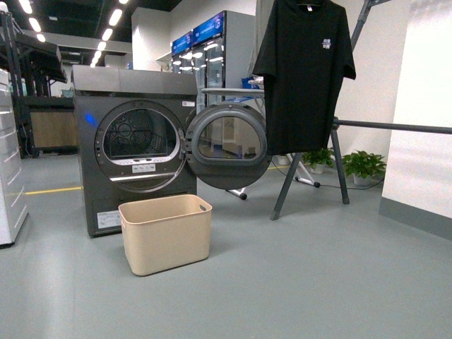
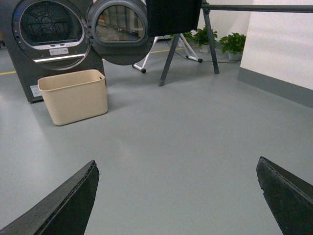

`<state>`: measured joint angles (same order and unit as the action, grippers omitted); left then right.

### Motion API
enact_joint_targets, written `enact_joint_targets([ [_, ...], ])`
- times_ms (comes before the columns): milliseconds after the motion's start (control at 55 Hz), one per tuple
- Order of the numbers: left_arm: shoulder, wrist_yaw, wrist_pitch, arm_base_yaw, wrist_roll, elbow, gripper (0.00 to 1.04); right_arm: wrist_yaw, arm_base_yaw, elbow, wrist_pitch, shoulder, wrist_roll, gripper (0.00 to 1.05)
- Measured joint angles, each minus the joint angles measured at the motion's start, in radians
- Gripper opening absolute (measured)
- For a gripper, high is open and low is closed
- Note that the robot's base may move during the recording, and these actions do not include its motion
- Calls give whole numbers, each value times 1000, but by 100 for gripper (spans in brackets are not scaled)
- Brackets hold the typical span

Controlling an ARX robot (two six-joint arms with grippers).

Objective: Move hamper under clothes hanger

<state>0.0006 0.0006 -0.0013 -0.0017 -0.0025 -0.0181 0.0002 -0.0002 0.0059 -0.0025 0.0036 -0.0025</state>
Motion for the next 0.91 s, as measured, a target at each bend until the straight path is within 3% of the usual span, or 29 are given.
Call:
enact_joint_targets([
  [909,0,0,0,0,0,0,98,0,0,0,0,0,0,97],
])
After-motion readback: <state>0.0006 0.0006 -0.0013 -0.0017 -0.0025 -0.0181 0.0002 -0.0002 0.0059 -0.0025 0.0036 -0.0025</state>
